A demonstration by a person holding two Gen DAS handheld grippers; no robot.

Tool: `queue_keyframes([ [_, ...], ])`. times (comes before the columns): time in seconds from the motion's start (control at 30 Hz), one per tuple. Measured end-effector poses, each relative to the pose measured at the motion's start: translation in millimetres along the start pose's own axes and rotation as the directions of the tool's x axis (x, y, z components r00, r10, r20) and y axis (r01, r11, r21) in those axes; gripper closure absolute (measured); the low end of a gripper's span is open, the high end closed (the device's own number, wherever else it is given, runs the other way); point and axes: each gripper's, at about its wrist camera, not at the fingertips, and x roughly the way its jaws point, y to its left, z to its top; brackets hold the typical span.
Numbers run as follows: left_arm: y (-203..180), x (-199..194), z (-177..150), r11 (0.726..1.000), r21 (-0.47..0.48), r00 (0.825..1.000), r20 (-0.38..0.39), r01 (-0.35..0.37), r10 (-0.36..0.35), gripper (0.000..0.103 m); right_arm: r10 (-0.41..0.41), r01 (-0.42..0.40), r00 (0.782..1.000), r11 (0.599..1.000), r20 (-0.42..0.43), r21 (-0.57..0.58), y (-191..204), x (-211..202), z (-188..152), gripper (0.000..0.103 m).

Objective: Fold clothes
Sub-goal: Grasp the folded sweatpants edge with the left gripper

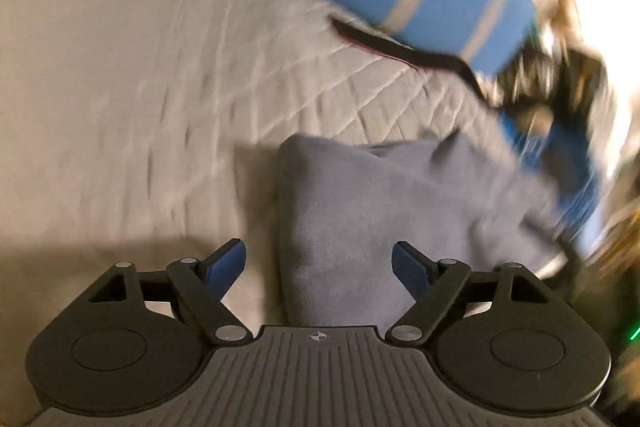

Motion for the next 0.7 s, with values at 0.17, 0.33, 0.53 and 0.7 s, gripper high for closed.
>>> queue_keyframes([
  [0.17,47.7,17.4,6.2,0.95,-0.231,0.976,-0.008,0.209,-0.216,0.024,0.018,-0.018,1.0,1.0,-0.015,0.021,-1.1,4.3,-0.1,0.0],
  [0.33,48.7,33.1,10.5,0.932,-0.226,0.952,-0.054,0.282,-0.302,0.025,0.031,-0.031,0.999,1.0,-0.007,0.003,1.9,4.5,-0.7,0.0],
  [0.53,47.7,46.5,12.1,0.916,-0.232,0.927,-0.108,0.327,-0.358,0.03,0.034,-0.034,0.999,0.999,0.0,-0.007,2.6,5.7,0.1,0.0],
  [0.7,51.5,57.4,11.3,0.901,-0.27,0.917,-0.113,0.341,-0.381,0.053,0.036,-0.036,0.999,0.999,0.003,-0.028,6.0,8.4,0.7,0.0],
])
